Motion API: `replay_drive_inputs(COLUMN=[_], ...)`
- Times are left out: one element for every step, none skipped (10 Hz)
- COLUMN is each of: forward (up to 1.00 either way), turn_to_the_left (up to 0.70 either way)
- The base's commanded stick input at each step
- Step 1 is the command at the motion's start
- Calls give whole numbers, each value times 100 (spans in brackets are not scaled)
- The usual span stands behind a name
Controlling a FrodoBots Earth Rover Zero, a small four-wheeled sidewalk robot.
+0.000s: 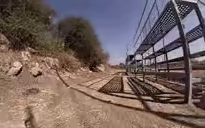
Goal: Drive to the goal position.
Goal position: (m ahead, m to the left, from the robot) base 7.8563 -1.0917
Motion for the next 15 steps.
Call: replay_drive_inputs(forward=[50, 50, 50, 50, 50, 50, 50, 50, 50, 50, 50, 50, 50, 50, 50], turn_to_the_left=[0, 0, 0, 0, 0, 0, 0, 0, 0, 0, 0, 0, 0, 0, 0])
